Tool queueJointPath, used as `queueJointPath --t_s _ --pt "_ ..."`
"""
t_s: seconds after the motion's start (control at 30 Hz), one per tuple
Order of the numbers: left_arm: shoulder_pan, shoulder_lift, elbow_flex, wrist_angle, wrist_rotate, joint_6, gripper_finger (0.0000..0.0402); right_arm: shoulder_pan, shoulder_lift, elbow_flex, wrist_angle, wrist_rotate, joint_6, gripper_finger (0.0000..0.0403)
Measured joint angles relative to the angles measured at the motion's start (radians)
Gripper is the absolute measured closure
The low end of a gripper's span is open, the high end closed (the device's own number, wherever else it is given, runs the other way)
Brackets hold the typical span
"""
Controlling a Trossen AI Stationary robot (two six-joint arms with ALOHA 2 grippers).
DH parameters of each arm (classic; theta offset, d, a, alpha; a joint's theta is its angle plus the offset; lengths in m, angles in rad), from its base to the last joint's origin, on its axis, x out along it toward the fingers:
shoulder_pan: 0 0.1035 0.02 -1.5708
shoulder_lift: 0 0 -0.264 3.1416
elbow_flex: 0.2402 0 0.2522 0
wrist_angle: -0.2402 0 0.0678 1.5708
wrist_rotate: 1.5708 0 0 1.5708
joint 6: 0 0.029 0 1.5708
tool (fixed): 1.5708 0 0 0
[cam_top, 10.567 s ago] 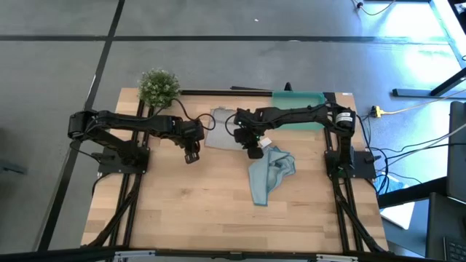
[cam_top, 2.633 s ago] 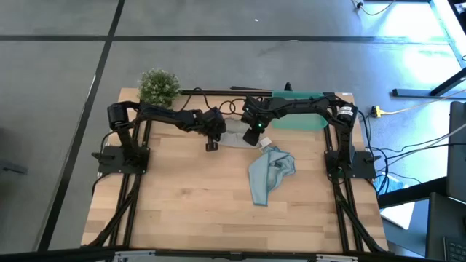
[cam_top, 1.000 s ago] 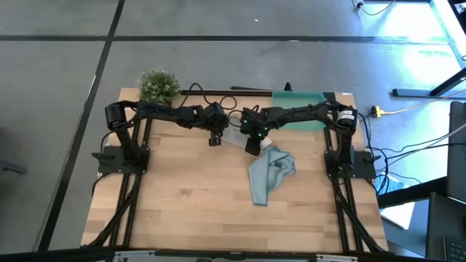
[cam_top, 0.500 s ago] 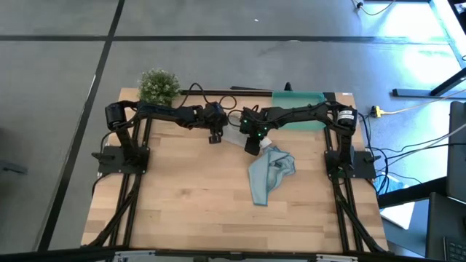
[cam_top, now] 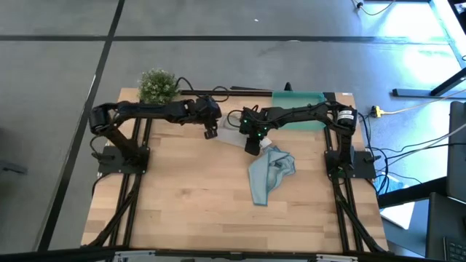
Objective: Roll microfiber towels into tight, uniform cylinder then place into a basket
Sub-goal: Roll the grey microfiber towel
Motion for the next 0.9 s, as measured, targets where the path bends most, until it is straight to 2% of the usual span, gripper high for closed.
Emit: queueJointPath --t_s 0.2,0.37,0.47,0.67,0.9 --pt "-0.029 -0.117 -0.001 -0.17 0.003 -0.11 0.0314 0.006 0.004 -0.001 0.063 -0.008 -0.098 0.0276" --pt "-0.076 -0.214 -0.001 -0.262 0.008 -0.152 0.0314 0.03 0.006 -0.003 0.116 -0.103 -0.258 0.0276" --pt "-0.097 -0.268 -0.001 -0.305 0.006 -0.185 0.0314 0.05 0.006 -0.003 0.126 -0.112 -0.308 0.0276" --pt "-0.118 -0.321 -0.001 -0.298 0.003 -0.215 0.0314 0.067 0.006 0.035 0.093 -0.11 -0.315 0.0276" --pt "-0.117 -0.327 -0.001 -0.305 0.002 -0.216 0.0314 0.074 0.005 0.146 -0.045 -0.097 -0.323 0.0276"
